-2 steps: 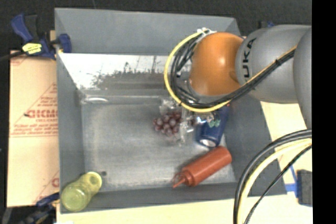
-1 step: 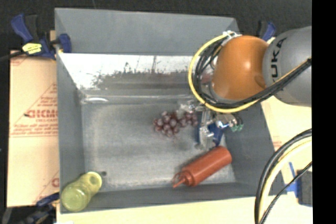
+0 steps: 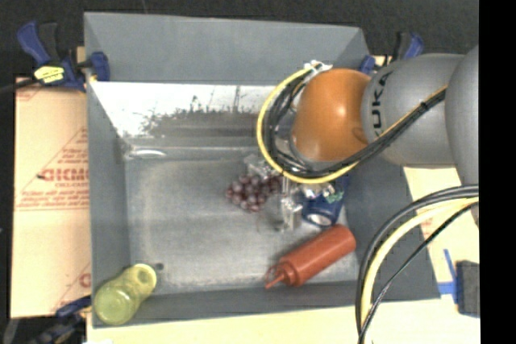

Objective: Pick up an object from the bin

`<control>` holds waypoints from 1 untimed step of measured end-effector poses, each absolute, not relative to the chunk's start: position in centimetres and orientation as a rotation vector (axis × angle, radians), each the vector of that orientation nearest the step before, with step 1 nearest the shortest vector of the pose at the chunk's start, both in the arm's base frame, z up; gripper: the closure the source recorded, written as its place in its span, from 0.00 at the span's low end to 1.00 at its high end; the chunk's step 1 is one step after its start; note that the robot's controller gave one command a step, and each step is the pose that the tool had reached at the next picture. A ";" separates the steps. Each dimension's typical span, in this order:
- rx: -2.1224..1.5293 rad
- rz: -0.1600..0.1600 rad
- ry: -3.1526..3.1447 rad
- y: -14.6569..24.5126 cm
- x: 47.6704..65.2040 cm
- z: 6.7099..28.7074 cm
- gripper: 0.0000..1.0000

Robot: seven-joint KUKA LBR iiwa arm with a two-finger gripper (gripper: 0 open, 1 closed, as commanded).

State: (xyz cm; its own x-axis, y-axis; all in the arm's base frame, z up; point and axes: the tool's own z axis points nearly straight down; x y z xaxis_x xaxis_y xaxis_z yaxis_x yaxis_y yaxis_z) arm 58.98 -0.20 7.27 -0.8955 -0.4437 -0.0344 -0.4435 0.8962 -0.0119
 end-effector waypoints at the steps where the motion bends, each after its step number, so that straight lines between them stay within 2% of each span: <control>1: -0.786 -0.020 3.002 -6.1 55.8 7.6 0.00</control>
Offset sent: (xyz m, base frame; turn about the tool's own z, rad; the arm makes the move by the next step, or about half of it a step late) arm -0.0060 -0.0022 0.0050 -0.0297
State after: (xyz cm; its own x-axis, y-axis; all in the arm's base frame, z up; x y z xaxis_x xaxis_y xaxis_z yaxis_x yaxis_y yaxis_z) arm 55.84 -6.09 7.57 -0.8711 -0.4899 -0.0336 -0.4894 0.8718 -0.0222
